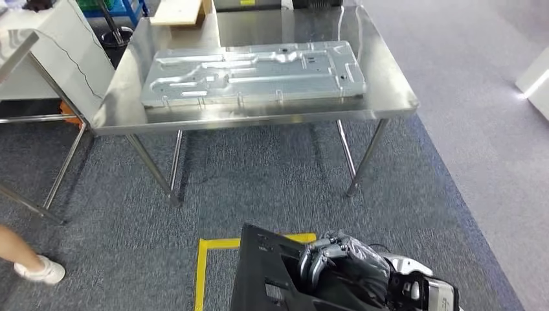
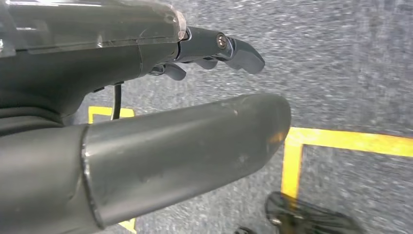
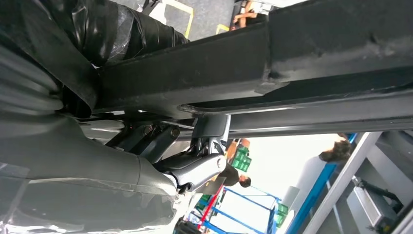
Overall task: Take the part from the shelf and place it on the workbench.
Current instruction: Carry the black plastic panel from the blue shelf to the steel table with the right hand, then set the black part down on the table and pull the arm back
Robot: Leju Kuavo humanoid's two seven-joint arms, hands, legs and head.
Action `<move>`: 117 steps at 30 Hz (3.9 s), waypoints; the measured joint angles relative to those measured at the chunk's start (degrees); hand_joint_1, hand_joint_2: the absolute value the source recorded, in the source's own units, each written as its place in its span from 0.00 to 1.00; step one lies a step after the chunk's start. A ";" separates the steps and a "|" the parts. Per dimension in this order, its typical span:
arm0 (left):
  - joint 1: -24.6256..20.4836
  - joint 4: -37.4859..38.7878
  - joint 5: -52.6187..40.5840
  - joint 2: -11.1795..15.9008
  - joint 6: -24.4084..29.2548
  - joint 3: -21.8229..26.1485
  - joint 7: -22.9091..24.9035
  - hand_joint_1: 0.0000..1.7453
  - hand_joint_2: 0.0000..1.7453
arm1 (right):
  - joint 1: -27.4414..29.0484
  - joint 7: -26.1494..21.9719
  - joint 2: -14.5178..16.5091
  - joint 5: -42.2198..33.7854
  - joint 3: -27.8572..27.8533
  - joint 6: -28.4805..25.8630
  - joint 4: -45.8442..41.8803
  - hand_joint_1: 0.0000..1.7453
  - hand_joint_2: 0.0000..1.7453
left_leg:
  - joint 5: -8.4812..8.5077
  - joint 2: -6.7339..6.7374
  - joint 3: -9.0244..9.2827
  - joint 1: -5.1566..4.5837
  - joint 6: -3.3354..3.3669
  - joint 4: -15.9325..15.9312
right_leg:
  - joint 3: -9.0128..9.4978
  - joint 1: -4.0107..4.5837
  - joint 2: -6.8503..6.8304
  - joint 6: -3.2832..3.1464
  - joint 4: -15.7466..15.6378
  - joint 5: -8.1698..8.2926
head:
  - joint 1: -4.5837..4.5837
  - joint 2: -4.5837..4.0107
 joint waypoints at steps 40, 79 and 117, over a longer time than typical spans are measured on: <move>-0.54 0.04 -0.33 -0.29 -0.17 0.27 -0.75 0.00 0.00 | -0.46 0.68 -0.02 0.37 0.19 -0.30 -0.02 0.97 1.00 | 0.76 -0.07 4.16 0.56 1.26 -2.95 | -10.29 -0.29 -0.45 2.42 16.80 -5.99 | 0.07 0.00; -2.49 0.11 -6.11 -0.04 -1.63 0.40 -2.25 0.00 0.00 | -41.93 18.56 -4.17 45.62 -8.97 -29.08 39.07 0.97 1.00 | 1.19 -0.35 3.06 0.90 -0.79 -2.87 | -9.83 -0.31 -0.43 1.24 1.94 7.05 | 0.10 0.01; -2.84 0.17 -8.22 -0.15 -3.03 -1.63 -8.25 0.00 0.25 | -49.63 34.46 26.59 62.52 13.31 -36.35 85.14 0.73 0.75 | -6.24 0.12 -5.28 1.23 -2.94 13.88 | -9.60 -0.02 -0.55 -1.37 1.98 6.62 | 0.07 0.00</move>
